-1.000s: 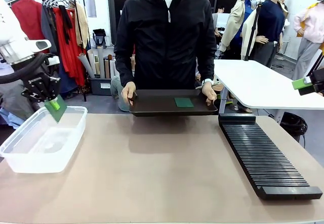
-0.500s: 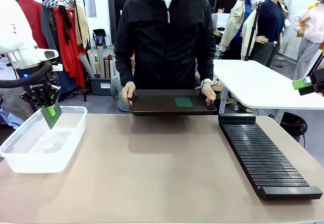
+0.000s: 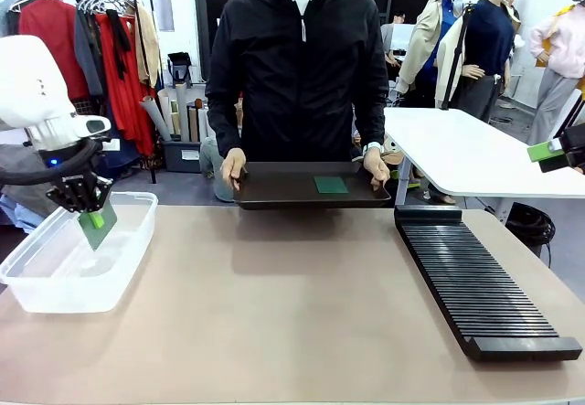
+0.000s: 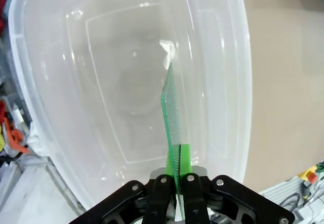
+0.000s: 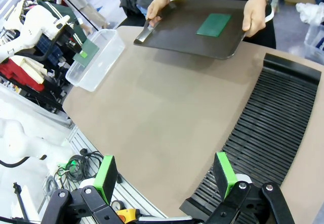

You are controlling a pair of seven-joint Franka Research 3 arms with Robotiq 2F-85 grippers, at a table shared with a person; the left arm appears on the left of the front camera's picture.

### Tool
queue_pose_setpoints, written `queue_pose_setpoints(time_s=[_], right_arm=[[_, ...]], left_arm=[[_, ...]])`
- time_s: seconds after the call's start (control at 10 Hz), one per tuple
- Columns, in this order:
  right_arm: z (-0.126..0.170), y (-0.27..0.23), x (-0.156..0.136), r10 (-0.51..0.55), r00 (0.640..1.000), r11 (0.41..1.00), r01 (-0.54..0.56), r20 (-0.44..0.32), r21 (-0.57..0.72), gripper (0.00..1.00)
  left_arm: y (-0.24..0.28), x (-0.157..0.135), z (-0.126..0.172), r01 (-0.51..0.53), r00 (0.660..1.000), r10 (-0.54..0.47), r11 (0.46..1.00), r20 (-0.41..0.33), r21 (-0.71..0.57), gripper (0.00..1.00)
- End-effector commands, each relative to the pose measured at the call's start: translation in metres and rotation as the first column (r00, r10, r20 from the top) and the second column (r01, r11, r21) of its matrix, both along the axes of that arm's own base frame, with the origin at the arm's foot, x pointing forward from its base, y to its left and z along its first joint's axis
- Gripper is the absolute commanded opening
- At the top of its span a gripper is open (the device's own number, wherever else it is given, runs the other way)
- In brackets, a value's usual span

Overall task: Sort PCBs into racks and boxes based on the side picked up.
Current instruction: If the short side of the Blank PCB is picked up, insert it into the PCB Rack ; if the long side is picked up, place it in the Organizing box.

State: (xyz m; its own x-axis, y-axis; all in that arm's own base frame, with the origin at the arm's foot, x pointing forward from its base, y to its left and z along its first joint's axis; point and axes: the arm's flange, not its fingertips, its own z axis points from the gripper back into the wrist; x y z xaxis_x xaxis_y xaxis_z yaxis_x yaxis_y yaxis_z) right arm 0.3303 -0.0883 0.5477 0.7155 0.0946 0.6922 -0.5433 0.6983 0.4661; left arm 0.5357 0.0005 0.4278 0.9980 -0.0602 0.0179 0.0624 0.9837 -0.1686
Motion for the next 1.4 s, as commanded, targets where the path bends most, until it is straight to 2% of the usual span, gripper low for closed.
queue_pose_setpoints(time_s=[0.0, 0.4, 0.9, 1.2, 1.3], right_arm=[[0.0, 0.001, 0.002, 0.011, 1.0, 1.0, -0.012, 0.023, 0.024, 1.0], [0.0, 0.001, 0.002, 0.011, 1.0, 1.0, -0.012, 0.023, 0.024, 1.0], [0.0, 0.001, 0.002, 0.011, 1.0, 1.0, -0.012, 0.023, 0.024, 1.0], [0.0, 0.001, 0.002, 0.011, 1.0, 1.0, -0.012, 0.023, 0.024, 1.0], [0.0, 0.001, 0.002, 0.011, 1.0, 1.0, -0.012, 0.023, 0.024, 1.0]], left_arm=[[0.003, 0.003, -0.011, 0.035, 0.999, -0.034, 0.999, 0.039, -0.033, 0.0], [0.013, -0.002, -0.05, 0.061, 0.996, -0.051, 0.987, 0.068, -0.149, 0.0], [0.037, -0.004, -0.08, 0.009, 1.0, -0.005, 0.975, 0.018, -0.222, 0.0], [0.044, 0.001, -0.094, -0.007, 1.0, 0.011, 0.974, 0.016, -0.228, 0.0], [0.044, 0.003, -0.095, -0.007, 1.0, 0.012, 0.974, 0.018, -0.228, 0.07]])
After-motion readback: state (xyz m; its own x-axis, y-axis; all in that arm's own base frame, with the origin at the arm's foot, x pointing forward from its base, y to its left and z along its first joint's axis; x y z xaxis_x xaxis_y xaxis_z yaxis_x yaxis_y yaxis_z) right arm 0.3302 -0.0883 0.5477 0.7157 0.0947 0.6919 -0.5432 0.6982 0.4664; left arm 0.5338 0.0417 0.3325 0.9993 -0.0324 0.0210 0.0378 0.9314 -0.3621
